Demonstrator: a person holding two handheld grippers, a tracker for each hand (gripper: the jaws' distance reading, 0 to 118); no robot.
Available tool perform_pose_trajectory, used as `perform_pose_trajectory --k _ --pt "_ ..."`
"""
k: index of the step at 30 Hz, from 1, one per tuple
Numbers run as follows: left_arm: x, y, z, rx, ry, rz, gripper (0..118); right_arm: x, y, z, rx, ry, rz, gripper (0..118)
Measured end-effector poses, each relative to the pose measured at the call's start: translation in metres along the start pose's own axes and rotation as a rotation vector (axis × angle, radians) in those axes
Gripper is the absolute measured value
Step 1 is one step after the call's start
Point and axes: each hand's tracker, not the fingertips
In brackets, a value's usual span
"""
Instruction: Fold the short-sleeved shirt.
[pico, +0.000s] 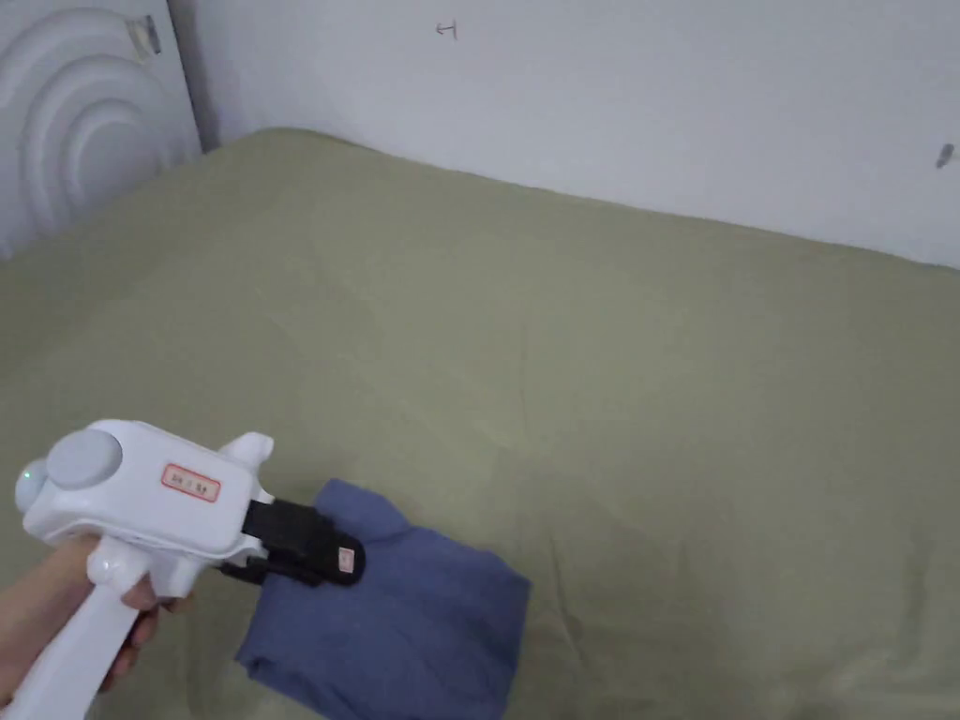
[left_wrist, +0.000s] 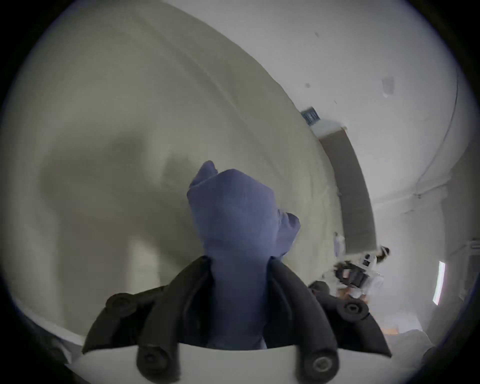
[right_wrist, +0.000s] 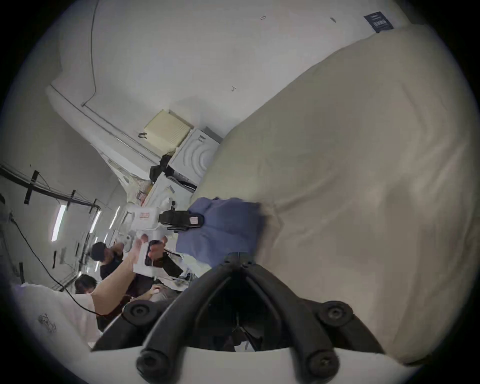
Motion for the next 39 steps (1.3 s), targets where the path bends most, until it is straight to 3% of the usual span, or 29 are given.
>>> perform_pose_trajectory --k 2,5,10,11,12,13,14,15,21,23,24,25,26,27,32,36,39 --pt "-0.033 0.023 0.036 0.037 0.061 -0.022 23 -0.001 0.004 -0.004 0.005 -0.004 0.004 0" --pt "-0.081 0.058 0.071 0.055 0.124 0.052 23 0.003 0.009 -0.011 0.009 -0.044 0.005 0" --pt "-0.106 0.081 0.083 0.088 0.180 0.073 23 0.011 0.012 -0.013 0.009 -0.081 -0.016 0" --pt "-0.104 0.083 0.082 0.085 0.179 0.048 28 0.011 0.013 -0.012 0.008 -0.084 -0.019 0" --pt "-0.101 0.085 0.081 0.096 0.173 0.025 47 0.012 0.014 -0.012 0.005 -0.087 -0.019 0" --pt "-0.094 0.088 0.080 0.174 0.189 -0.034 95 0.012 0.015 -0.012 0.003 -0.099 -0.015 0" --pt "-0.096 0.089 0.081 0.169 0.196 -0.022 118 0.012 0.015 -0.011 0.004 -0.103 -0.011 0" --pt "-0.095 0.089 0.088 0.243 0.195 -0.028 117 0.013 0.016 -0.009 0.005 -0.101 -0.010 0" --pt "-0.057 0.074 0.113 0.276 0.357 -0.050 115 -0.001 0.020 0.013 0.057 -0.097 0.030 0" --pt "-0.031 0.061 0.116 0.306 0.389 -0.091 104 -0.010 0.026 0.025 0.094 -0.103 0.069 0" --pt "-0.011 0.051 0.113 0.350 0.421 -0.120 82 -0.017 0.030 0.033 0.130 -0.129 0.105 0" --pt "0.010 0.040 0.109 0.398 0.410 -0.146 29 -0.025 0.035 0.040 0.169 -0.164 0.141 0" --pt "0.033 0.026 0.102 0.463 0.468 -0.159 0 -0.032 0.039 0.047 0.199 -0.191 0.174 0" --pt "0.058 0.014 0.091 0.519 0.563 -0.176 0 -0.032 0.046 0.058 0.228 -0.222 0.200 0" --pt "0.177 -0.056 0.043 0.671 0.345 -0.283 0 -0.083 0.063 0.091 0.434 -0.490 0.438 0" --pt "0.268 -0.110 0.006 0.854 0.352 -0.377 0 -0.118 0.059 0.105 0.595 -0.753 0.634 0" --pt "0.329 -0.151 -0.011 0.990 0.389 -0.451 0 -0.133 0.054 0.115 0.698 -0.887 0.705 0"
